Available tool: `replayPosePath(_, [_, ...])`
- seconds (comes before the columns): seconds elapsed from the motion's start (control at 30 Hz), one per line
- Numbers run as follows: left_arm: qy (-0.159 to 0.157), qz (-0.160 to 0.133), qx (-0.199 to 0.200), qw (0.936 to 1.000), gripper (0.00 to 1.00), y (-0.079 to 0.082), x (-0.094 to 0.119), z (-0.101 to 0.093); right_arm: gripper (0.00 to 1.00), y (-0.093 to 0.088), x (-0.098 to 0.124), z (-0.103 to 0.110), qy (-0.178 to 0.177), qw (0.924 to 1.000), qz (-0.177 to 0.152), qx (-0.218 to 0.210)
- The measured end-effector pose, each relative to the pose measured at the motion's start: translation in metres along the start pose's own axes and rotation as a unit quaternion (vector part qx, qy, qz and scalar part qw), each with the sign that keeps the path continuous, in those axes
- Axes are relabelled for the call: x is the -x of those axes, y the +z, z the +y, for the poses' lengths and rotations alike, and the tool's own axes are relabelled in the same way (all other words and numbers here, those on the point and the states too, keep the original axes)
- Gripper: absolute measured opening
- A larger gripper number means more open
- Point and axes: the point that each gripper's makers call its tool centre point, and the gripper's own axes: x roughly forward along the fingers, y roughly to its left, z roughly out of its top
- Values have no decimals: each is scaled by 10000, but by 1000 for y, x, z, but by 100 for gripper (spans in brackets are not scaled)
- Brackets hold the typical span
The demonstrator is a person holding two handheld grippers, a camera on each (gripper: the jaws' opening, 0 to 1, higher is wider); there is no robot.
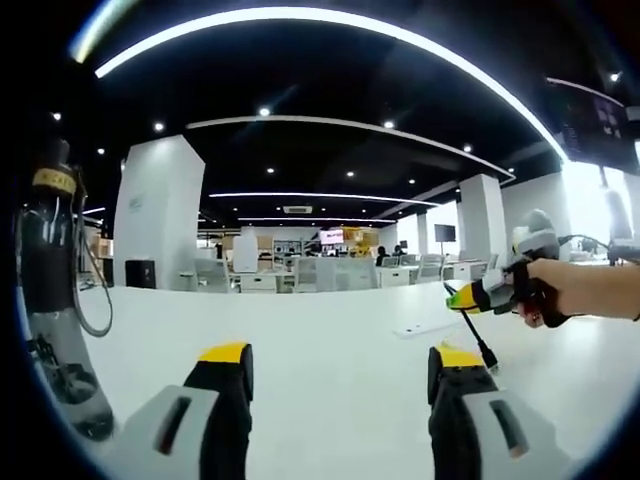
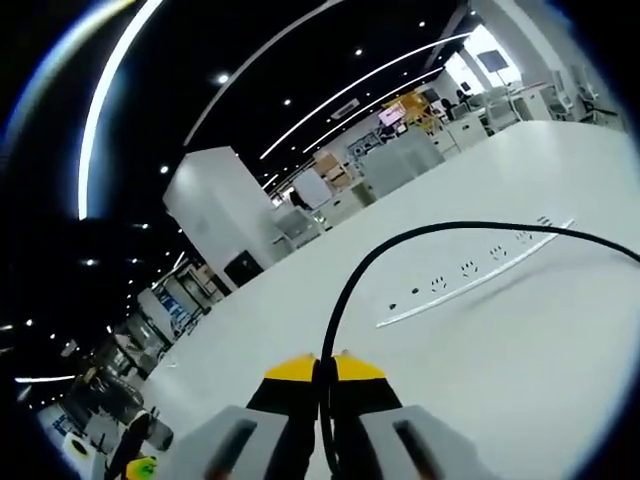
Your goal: Find the data cable on the table. Grasp the USB connector end of the cable and insert it into the USB port on the table
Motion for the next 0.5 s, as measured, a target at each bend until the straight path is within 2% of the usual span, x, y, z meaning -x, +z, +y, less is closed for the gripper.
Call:
replayPosePath(0.23, [-69,-33,-134,9999,71,2,0,-5,6,8,3,9,158,9998,-131,-52])
replayPosePath(0.5, [-213,-124,-468,9986,69,4,1,-15,6,24,15,35,494,9980,-373,-101])
